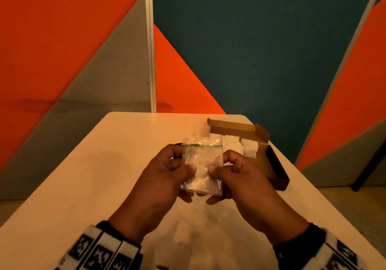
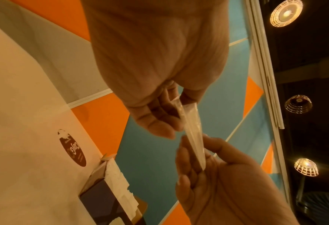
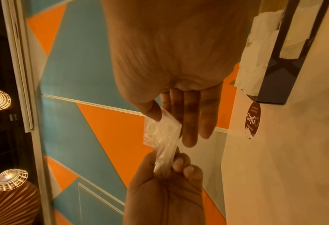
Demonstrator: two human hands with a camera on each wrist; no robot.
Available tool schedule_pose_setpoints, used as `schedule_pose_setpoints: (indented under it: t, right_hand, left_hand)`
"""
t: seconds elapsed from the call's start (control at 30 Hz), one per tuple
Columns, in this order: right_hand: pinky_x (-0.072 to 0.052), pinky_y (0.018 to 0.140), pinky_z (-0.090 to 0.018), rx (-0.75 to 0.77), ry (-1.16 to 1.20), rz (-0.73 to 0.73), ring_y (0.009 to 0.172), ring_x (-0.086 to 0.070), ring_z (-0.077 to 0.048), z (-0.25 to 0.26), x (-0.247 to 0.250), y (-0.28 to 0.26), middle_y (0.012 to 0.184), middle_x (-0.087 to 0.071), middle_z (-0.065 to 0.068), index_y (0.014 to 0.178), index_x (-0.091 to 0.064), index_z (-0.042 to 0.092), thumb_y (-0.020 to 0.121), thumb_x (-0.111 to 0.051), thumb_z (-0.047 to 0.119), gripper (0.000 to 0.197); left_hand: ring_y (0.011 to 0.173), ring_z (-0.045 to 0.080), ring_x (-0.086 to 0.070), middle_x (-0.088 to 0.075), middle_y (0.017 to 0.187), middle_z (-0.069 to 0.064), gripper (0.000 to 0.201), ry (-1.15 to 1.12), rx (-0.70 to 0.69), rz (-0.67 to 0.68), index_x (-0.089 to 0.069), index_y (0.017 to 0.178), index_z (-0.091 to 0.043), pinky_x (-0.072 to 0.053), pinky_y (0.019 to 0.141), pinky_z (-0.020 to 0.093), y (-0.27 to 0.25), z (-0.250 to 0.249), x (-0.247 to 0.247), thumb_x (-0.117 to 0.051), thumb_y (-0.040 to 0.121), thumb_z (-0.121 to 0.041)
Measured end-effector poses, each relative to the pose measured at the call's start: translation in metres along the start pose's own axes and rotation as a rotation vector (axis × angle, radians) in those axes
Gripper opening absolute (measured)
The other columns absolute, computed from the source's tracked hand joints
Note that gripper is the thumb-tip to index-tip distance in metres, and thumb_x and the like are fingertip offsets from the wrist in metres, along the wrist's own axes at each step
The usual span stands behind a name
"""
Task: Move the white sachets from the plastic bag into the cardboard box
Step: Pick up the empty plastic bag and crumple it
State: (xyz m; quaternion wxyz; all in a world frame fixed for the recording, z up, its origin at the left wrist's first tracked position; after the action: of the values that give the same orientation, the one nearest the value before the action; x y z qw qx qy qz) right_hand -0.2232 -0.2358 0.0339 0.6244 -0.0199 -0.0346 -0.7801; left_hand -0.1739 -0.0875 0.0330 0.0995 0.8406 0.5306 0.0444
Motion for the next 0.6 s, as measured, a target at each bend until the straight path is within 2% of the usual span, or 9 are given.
schedule_pose_setpoints:
  t: [0.13,0.2,0.27,0.33,0.4,0.47,0.5,0.57,0.6]
  right_hand:
    - [-0.060,0.059,-0.041,0.008,0.041,0.020,0.070,-0.071,-0.033,0.000,0.005,-0.002,0.082,-0.075,-0.010,0.103,-0.065,0.021,0.095,-0.057,0.014,0.013]
    - [-0.058,0.054,-0.038,-0.006,0.102,0.024,0.063,-0.065,-0.034,-0.003,0.004,-0.002,0.081,-0.071,-0.019,0.101,-0.069,0.023,0.095,-0.055,0.006,0.023]
    - [-0.055,0.051,-0.035,-0.018,0.159,0.030,0.063,-0.062,-0.035,-0.006,0.003,-0.003,0.085,-0.067,-0.026,0.095,-0.073,0.017,0.094,-0.053,-0.001,0.027]
    - [-0.053,0.050,-0.033,0.010,0.168,-0.004,0.066,-0.066,-0.031,-0.007,0.006,-0.003,0.086,-0.070,-0.018,0.089,-0.075,0.013,0.094,-0.052,-0.002,0.028]
    - [-0.054,0.050,-0.032,0.058,0.128,-0.064,0.068,-0.070,-0.026,-0.005,0.009,-0.001,0.086,-0.074,-0.004,0.081,-0.077,0.016,0.095,-0.051,0.000,0.034]
    - [-0.056,0.052,-0.029,0.108,0.035,-0.101,0.070,-0.071,-0.023,-0.001,0.009,-0.002,0.085,-0.074,0.003,0.074,-0.078,0.020,0.096,-0.051,0.000,0.040]
    - [-0.056,0.053,-0.028,0.130,-0.006,-0.103,0.071,-0.071,-0.023,0.001,0.007,-0.003,0.086,-0.074,0.004,0.074,-0.078,0.022,0.095,-0.052,0.000,0.040]
    - [-0.058,0.055,-0.029,0.147,-0.060,-0.071,0.073,-0.071,-0.023,0.003,0.004,-0.004,0.088,-0.074,0.006,0.080,-0.079,0.027,0.095,-0.053,0.002,0.039]
    - [-0.060,0.057,-0.031,0.151,-0.055,-0.048,0.073,-0.072,-0.023,0.005,0.002,-0.007,0.089,-0.074,0.008,0.088,-0.078,0.032,0.096,-0.054,0.004,0.038]
  left_hand:
    - [0.064,0.027,-0.060,-0.070,0.089,0.019,0.032,-0.122,0.022,0.024,-0.069,0.109,-0.023,-0.051,0.054,0.036,-0.004,0.003,0.004,-0.053,0.095,0.001]
    - [0.058,0.027,-0.054,-0.064,0.087,0.022,0.032,-0.202,0.040,0.020,-0.074,0.096,-0.015,-0.050,0.050,0.035,-0.005,0.005,0.003,-0.050,0.093,0.007]
    - [0.057,0.028,-0.051,-0.061,0.083,0.021,0.037,-0.285,0.069,0.027,-0.075,0.081,-0.008,-0.051,0.048,0.035,-0.008,0.008,0.001,-0.045,0.090,0.011]
    - [0.060,0.031,-0.054,-0.063,0.085,0.022,0.031,-0.402,0.122,0.085,-0.074,0.083,-0.003,-0.054,0.051,0.038,-0.011,0.011,-0.002,-0.044,0.087,0.004]
    - [0.071,0.037,-0.060,-0.064,0.093,0.024,0.029,-0.497,0.209,0.169,-0.069,0.097,0.002,-0.056,0.059,0.044,-0.016,0.014,-0.005,-0.046,0.090,-0.014]
    - [0.079,0.039,-0.061,-0.064,0.097,0.026,0.034,-0.483,0.264,0.208,-0.065,0.101,0.000,-0.058,0.062,0.047,-0.019,0.016,-0.006,-0.055,0.095,-0.031]
    - [0.078,0.038,-0.062,-0.064,0.096,0.025,0.031,-0.436,0.252,0.201,-0.064,0.098,-0.002,-0.058,0.061,0.046,-0.018,0.016,-0.005,-0.063,0.091,-0.032]
    - [0.071,0.031,-0.062,-0.065,0.092,0.022,0.015,-0.331,0.178,0.139,-0.064,0.093,-0.007,-0.057,0.060,0.041,-0.013,0.013,-0.001,-0.073,0.082,-0.012]
    - [0.070,0.029,-0.063,-0.066,0.092,0.021,0.022,-0.299,0.146,0.094,-0.063,0.095,-0.009,-0.057,0.061,0.039,-0.011,0.012,0.003,-0.073,0.076,-0.005]
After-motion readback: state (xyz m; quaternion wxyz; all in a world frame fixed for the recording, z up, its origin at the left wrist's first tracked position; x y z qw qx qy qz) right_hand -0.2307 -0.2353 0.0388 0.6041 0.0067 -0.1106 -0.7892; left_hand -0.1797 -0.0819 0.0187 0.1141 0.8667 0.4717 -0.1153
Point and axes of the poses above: each hand's wrist, its own y-axis towards the middle knuckle, its own x-axis out of the back of the hand, z = x × y, the point moved 7 cm from there along y, towards the middle knuckle
